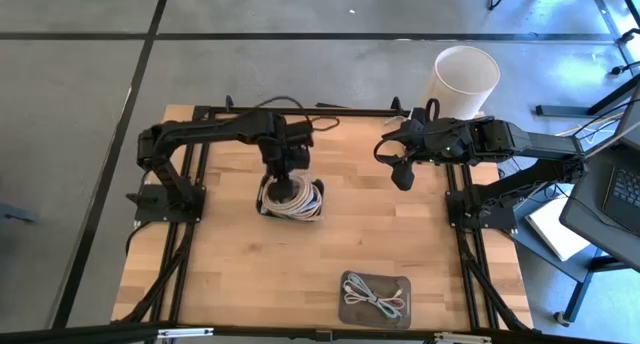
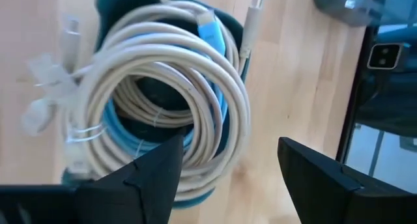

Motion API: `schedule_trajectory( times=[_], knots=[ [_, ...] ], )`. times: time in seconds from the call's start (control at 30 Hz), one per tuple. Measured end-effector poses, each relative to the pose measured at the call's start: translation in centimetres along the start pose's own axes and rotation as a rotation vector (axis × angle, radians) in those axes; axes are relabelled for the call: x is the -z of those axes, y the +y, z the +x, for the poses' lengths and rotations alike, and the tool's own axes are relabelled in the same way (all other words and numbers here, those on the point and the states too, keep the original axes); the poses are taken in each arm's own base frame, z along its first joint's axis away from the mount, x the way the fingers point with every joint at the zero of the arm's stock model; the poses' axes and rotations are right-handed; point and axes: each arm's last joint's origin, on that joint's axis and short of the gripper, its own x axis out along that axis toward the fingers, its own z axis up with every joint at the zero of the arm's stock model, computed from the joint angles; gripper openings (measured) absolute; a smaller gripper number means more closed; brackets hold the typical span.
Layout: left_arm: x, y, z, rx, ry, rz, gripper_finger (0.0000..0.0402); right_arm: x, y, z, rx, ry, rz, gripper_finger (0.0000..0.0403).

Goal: Pick & Place USB Port
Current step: Return to Home Position

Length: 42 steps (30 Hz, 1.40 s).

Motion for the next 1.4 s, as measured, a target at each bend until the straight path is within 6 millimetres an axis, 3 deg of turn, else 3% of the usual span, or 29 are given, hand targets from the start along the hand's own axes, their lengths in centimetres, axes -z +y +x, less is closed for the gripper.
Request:
schedule_trajectory(
  times=[0.37, 0.6, 0.8, 1.0, 1.13, 1.33, 1.4],
  knots=[
    [0.6, -0.9, -8.5, -0.124, -0.110, 0.035, 0.0223, 0.2, 0.0, 0.0, 0.006, 0.015, -0.002, 0.0265],
    [2.8, -2.9, -13.7, -0.288, -0.301, 0.138, 0.0127, 0.2, 0.0, 0.0, 0.005, 0.015, -0.001, 0.0265],
    [4.5, -4.0, -16.5, -0.342, -0.482, 0.169, 0.0023, -0.1, 0.0, 0.0, 0.007, -0.015, 0.004, 0.0265],
    [5.2, -5.2, -18.6, -0.360, -0.682, 0.260, 0.0002, -1.0, 0.2, -0.1, -0.010, -0.103, -0.011, 0.0255],
    [6.2, -6.5, -20.7, -0.366, -0.853, 0.347, 0.0003, -2.1, 0.0, -1.3, -0.051, -0.148, -0.022, 0.0196],
    [9.0, -8.4, -22.8, -0.301, -0.996, 0.459, 0.0001, -3.4, -0.5, -4.0, -0.145, -0.214, -0.091, 0.0025],
    [10.0, -8.8, -23.3, -0.298, -1.016, 0.471, 0.0003, -3.6, -0.8, -4.9, -0.156, -0.243, -0.103, 0.0014]
  ],
)
